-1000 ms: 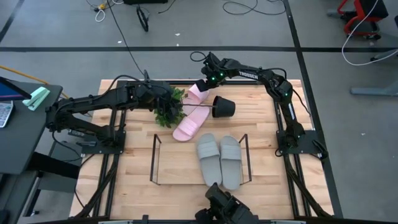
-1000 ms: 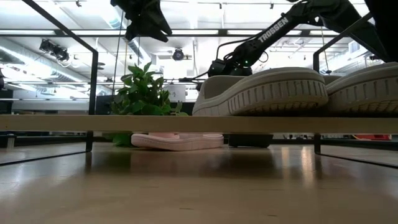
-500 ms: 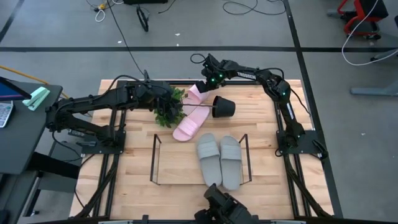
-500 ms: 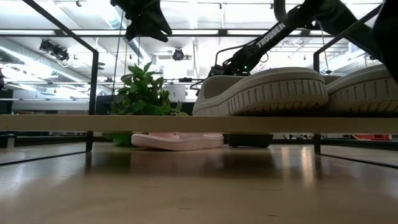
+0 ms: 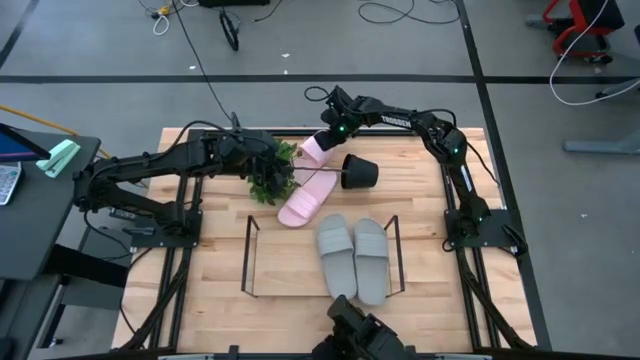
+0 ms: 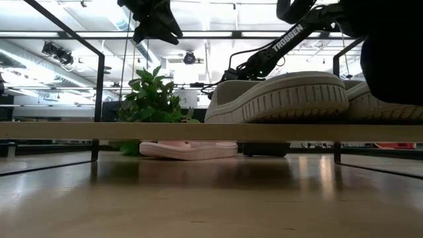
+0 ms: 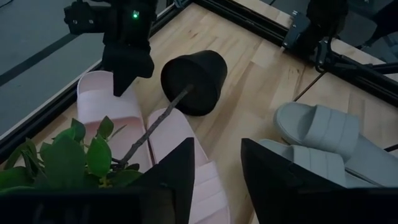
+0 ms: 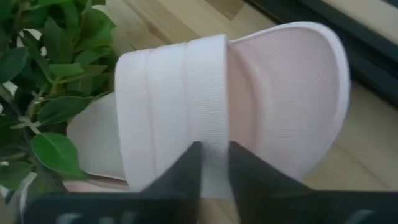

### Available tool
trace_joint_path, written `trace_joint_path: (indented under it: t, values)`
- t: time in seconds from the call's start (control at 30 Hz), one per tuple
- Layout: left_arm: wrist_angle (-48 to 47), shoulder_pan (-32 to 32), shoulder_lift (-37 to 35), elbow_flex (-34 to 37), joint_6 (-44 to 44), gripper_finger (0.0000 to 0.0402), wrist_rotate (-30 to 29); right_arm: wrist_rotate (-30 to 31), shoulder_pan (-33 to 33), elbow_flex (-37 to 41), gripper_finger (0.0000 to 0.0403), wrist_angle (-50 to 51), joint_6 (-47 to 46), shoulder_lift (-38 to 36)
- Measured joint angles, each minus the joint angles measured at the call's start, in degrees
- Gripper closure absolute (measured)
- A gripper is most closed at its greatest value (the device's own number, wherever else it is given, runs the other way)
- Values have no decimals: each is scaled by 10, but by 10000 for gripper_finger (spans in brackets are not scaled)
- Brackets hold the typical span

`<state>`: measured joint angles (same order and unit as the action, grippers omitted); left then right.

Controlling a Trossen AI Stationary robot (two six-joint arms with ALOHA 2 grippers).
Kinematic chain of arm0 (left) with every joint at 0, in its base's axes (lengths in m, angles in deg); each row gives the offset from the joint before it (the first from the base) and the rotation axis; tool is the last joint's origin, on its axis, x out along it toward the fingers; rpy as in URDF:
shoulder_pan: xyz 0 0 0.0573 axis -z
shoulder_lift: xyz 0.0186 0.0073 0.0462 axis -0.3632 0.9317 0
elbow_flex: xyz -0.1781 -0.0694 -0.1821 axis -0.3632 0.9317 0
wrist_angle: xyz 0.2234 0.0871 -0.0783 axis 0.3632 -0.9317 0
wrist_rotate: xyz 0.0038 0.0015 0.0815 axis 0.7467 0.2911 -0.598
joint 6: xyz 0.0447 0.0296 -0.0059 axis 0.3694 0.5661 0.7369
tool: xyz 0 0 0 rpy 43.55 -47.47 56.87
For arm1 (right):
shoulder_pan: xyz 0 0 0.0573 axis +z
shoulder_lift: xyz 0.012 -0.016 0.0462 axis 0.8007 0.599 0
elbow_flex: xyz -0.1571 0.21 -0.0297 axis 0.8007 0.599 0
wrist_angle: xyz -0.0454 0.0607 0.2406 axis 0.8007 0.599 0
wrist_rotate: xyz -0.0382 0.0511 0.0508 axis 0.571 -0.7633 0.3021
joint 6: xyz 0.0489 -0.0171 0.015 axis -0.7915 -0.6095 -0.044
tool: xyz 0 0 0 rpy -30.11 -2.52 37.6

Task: Pick and place slides into the shelf
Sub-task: Put the top pink slipper on the shelf

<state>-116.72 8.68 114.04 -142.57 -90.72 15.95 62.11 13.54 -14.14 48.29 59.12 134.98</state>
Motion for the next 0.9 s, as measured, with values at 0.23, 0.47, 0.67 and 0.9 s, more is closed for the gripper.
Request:
trace_joint_path:
  t: [0.23, 0.47, 0.67, 0.9]
  values:
    - [0, 0, 0, 0, 0, 272, 0, 9, -5, 0, 395, 1, 1, 0]
    - [0, 0, 0, 0, 0, 272, 0, 37, -11, 0, 399, 4, -9, -20]
    - [-1, 0, 0, 0, 0, 267, 0, 74, -16, 0, 401, 14, 3, -53]
    - [-1, 0, 0, 0, 5, 276, 0, 135, -20, 0, 402, 60, 29, -99]
